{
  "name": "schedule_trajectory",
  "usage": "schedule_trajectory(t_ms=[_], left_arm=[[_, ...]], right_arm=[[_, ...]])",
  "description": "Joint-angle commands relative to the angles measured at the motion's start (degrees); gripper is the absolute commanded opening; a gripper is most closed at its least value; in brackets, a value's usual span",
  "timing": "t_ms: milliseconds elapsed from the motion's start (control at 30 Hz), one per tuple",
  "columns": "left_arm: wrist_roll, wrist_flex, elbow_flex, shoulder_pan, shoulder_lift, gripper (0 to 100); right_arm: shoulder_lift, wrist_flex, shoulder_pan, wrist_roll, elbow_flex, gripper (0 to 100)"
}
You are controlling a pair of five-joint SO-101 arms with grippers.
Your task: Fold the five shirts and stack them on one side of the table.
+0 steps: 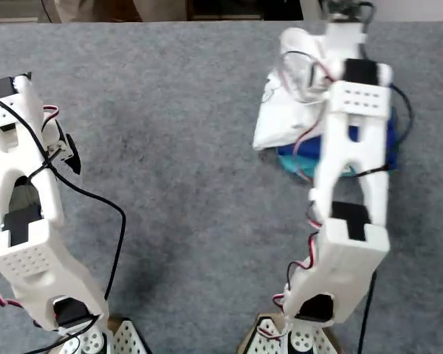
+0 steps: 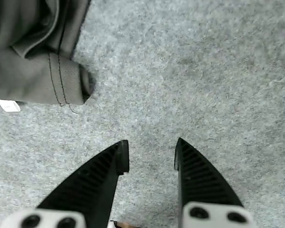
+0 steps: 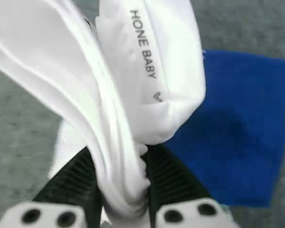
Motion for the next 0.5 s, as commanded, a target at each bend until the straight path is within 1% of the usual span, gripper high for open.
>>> schedule_trajectory(t_ms=[0, 133, 333, 400, 467], left_arm=[[-0.35, 0.62, -0.44, -0.18, -3.21, 17], [-0.18, 0.62, -0.44, 0.0, -3.21, 17], [-0.09, 0.62, -0.62, 0.09, -3.12, 17], [-0.26, 0.62, -0.62, 0.09, -3.21, 17], [-0.35, 0.62, -0.44, 0.09, -3.21, 17]], right_arm=[[-0.13, 0.7, 5.85, 2.37, -3.65, 0.2], [0.4, 0.7, 10.33, 4.48, -3.21, 0.2], [2.95, 1.14, 13.14, 5.19, -4.62, 0.4], [3.56, 2.2, 13.23, 4.92, -4.7, 5.0], [3.74, 4.84, 13.05, 4.75, -4.88, 17.4]])
